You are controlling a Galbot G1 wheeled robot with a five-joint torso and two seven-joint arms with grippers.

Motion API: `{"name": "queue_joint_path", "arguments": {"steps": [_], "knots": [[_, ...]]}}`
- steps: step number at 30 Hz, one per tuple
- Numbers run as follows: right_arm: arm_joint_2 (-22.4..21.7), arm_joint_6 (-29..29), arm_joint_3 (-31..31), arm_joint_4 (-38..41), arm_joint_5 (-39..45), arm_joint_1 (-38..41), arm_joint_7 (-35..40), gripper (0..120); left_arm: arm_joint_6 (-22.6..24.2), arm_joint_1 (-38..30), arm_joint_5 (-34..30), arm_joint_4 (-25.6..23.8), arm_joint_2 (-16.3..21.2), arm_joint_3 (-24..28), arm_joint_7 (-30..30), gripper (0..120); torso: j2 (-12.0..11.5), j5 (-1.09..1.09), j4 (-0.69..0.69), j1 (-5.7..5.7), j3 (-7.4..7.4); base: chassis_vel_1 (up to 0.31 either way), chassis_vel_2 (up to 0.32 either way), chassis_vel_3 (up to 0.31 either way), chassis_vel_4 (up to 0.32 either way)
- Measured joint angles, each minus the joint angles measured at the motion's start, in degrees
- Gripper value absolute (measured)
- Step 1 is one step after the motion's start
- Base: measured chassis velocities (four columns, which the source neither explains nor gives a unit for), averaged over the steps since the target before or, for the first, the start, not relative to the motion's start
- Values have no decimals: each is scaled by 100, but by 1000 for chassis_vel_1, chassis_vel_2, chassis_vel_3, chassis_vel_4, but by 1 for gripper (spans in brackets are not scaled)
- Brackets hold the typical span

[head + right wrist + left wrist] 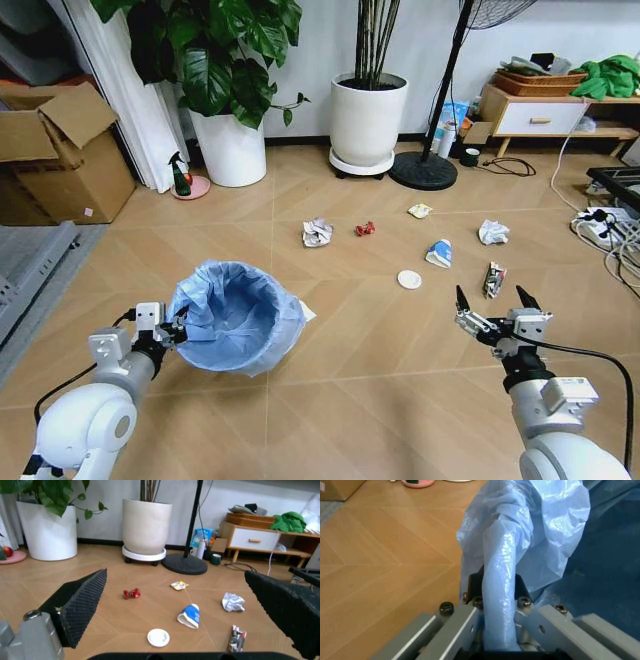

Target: Pick up the trash bin and place the garbage on the floor into it.

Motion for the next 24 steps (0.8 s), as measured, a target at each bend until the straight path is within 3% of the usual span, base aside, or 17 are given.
{"name": "queue_joint_path", "arguments": {"steps": [24], "knots": [[18, 54, -56, -101, -43, 37, -47, 100, -18, 60, 97, -12, -11, 44, 125, 0, 0, 0, 0, 0, 0, 10, 181, -6, -184]]}}
